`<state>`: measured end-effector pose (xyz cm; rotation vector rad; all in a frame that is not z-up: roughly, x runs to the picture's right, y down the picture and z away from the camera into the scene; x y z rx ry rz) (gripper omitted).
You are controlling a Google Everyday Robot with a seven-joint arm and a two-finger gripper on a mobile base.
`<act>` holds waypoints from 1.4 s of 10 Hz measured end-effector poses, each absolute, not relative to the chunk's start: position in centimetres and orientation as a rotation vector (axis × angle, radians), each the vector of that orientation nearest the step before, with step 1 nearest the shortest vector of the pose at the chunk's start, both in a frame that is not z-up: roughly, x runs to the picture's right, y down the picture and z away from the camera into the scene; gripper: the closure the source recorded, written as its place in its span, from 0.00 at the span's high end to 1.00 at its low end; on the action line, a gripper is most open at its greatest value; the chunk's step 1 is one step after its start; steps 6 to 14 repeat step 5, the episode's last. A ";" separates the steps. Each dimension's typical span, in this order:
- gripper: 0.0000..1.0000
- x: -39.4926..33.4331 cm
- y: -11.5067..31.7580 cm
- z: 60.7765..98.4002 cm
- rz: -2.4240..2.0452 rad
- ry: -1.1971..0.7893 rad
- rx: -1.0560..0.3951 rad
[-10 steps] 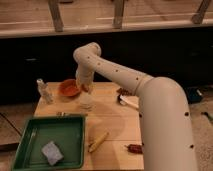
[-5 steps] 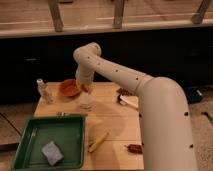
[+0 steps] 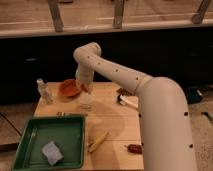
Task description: Place apple in paper cup
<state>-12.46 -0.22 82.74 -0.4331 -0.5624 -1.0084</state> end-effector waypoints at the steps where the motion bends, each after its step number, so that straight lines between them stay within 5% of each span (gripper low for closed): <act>1: 0.34 -12.5 -0.2 82.8 -1.008 -0.563 -0.434; 14: 0.34 -12.7 -0.1 82.7 -1.010 -0.568 -0.436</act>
